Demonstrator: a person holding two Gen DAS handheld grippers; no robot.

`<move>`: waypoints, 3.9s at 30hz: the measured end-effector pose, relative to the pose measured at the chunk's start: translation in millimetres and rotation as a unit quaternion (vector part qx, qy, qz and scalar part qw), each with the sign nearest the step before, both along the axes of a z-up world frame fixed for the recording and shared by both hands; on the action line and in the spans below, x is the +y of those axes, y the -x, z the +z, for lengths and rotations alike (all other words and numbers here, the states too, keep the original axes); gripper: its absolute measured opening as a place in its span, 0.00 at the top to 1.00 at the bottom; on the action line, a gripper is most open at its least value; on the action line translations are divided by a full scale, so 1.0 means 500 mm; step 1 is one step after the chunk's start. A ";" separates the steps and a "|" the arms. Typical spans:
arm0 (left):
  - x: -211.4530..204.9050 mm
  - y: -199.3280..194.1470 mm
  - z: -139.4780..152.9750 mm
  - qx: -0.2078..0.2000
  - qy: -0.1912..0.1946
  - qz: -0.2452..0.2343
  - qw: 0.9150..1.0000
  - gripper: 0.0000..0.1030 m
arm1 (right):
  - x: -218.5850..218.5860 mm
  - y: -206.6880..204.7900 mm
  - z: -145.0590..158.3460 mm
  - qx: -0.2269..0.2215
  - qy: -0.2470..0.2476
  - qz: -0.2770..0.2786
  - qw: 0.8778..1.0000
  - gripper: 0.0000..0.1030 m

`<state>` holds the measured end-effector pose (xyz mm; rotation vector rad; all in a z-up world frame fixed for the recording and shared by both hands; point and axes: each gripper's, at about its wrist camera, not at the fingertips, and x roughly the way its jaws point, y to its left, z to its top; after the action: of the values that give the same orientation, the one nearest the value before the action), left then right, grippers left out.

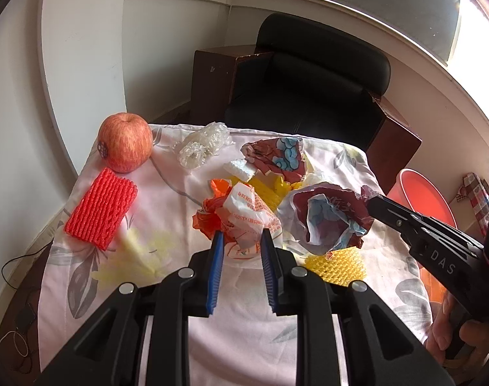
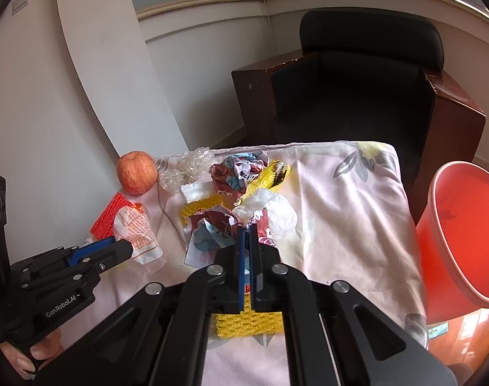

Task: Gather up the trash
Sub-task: 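Grasp the crumpled patterned wrapper with the right gripper while the left gripper grasps the white-orange plastic bag, then carry the wrapper and plastic bag over the red bucket with both grippers, then open the right gripper over the bucket while the left gripper releases the bag, then move both open grippers back over the table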

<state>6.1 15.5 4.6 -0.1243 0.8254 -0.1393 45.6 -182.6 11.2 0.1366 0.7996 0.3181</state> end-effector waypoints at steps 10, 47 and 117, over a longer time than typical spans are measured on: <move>-0.094 0.000 0.020 -0.007 0.005 -0.047 0.999 0.79 | -0.102 0.031 0.025 -0.008 -0.009 -0.062 0.998 0.98; -0.623 -0.137 0.024 0.038 -0.013 -0.229 0.973 0.79 | -0.511 0.034 0.030 -0.001 0.053 -0.282 0.958 0.98; -0.475 -0.069 0.110 0.002 0.026 -0.226 0.974 0.61 | -0.362 0.089 0.060 -0.021 0.014 -0.235 0.972 0.88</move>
<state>40.5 -222.2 59.4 0.0169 0.8445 -0.5905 1.2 -363.7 41.3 0.2872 0.7059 -0.1387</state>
